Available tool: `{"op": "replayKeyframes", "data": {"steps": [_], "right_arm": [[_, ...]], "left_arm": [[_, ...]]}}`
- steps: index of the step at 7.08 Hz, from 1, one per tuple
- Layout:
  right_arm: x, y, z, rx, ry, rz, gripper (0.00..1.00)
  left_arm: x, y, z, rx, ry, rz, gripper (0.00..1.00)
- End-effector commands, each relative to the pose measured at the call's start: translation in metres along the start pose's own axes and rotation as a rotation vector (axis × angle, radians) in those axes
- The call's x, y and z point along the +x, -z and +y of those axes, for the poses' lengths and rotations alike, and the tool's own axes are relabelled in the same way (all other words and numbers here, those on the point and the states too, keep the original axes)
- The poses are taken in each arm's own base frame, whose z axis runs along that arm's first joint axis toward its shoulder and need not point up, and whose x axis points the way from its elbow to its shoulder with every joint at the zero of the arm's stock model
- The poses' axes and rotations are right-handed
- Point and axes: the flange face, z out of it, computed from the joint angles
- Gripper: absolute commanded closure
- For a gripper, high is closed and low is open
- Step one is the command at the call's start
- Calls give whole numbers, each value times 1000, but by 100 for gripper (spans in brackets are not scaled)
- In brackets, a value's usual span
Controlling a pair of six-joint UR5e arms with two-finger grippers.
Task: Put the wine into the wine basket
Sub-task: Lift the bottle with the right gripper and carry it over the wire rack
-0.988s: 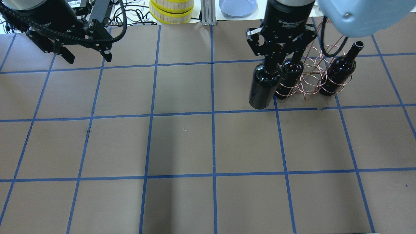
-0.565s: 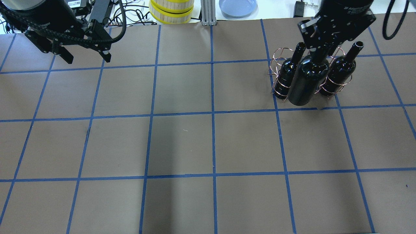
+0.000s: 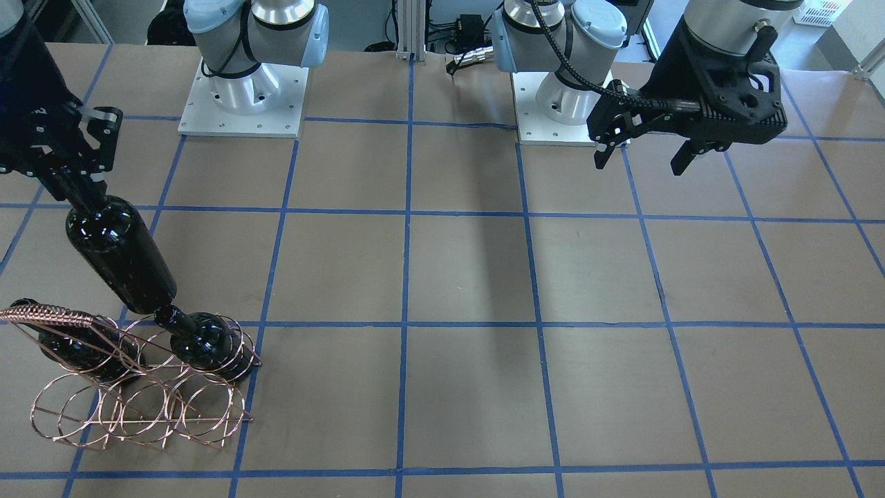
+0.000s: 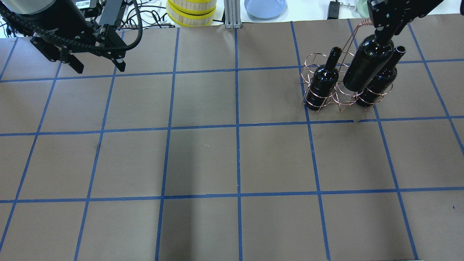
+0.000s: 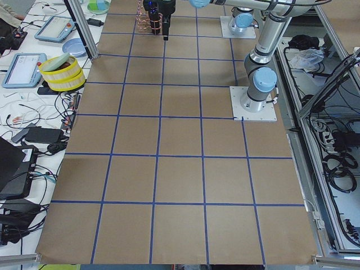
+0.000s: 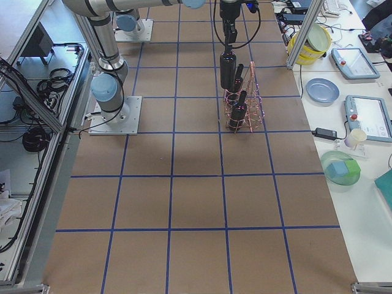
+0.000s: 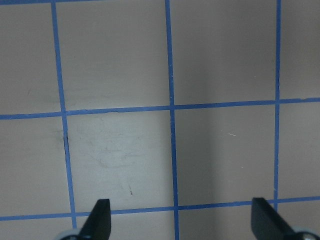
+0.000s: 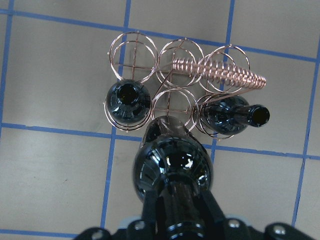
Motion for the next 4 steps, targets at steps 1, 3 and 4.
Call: {"op": "replayKeyframes", "data": {"steps": [1, 3, 4], "right_arm": [[9, -22, -29, 17, 2, 5, 87], [31, -38, -37, 11, 24, 5, 88], [31, -45, -40, 3, 26, 3, 89]], "left_arm": [[1, -6, 5, -12, -1, 2, 0], [1, -6, 8, -11, -7, -1, 0], [1, -6, 8, -11, -7, 2, 0]]}}
